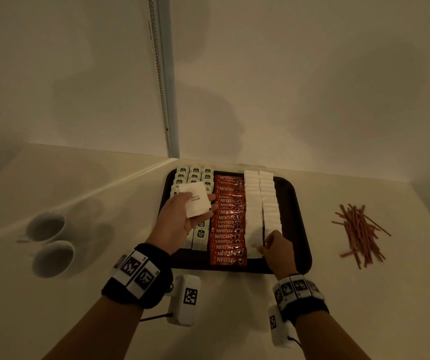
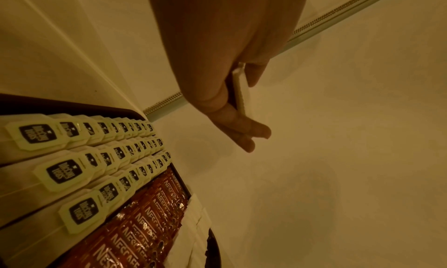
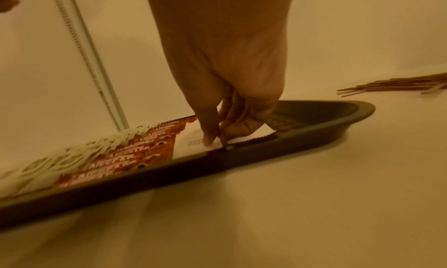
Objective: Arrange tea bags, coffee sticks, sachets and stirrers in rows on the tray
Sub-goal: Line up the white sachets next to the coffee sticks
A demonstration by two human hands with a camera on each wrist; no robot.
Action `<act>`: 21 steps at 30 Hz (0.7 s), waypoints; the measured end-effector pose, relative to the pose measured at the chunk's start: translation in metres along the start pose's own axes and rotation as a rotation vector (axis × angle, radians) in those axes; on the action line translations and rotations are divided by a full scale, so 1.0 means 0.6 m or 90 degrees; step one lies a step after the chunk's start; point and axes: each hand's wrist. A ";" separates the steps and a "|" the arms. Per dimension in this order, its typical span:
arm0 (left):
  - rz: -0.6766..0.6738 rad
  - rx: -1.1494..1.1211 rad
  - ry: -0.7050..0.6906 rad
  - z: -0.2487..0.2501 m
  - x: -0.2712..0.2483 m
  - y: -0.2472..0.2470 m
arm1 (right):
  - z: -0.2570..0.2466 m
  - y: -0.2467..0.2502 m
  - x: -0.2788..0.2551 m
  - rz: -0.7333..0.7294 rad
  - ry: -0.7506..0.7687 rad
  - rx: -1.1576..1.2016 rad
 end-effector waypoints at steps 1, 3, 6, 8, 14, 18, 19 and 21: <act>-0.005 0.009 -0.006 0.000 0.000 -0.001 | -0.003 0.002 -0.002 0.005 0.010 -0.004; -0.005 0.034 -0.021 0.002 -0.001 -0.003 | -0.019 0.013 -0.010 0.020 0.066 0.009; 0.034 0.096 -0.043 0.002 0.002 -0.004 | -0.086 0.045 -0.035 -0.016 0.182 0.151; 0.046 0.147 -0.059 0.000 0.005 -0.005 | -0.143 0.071 -0.062 -0.107 0.256 0.259; 0.040 0.211 -0.106 -0.009 0.006 -0.009 | -0.231 0.097 -0.112 -0.213 0.354 0.350; 0.043 0.143 -0.099 -0.009 0.004 -0.008 | -0.230 0.096 -0.111 -0.227 0.312 0.402; 0.053 0.103 -0.082 -0.007 0.003 -0.008 | -0.226 0.098 -0.109 -0.237 0.301 0.423; 0.063 0.023 -0.044 -0.004 0.001 -0.004 | -0.211 0.106 -0.100 -0.237 0.278 0.449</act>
Point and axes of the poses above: each hand's wrist, its own x-axis towards the middle knuckle, its own y-axis out of the back of the hand, z = x × y, and after that the axes turned 8 degrees about -y, right-handed
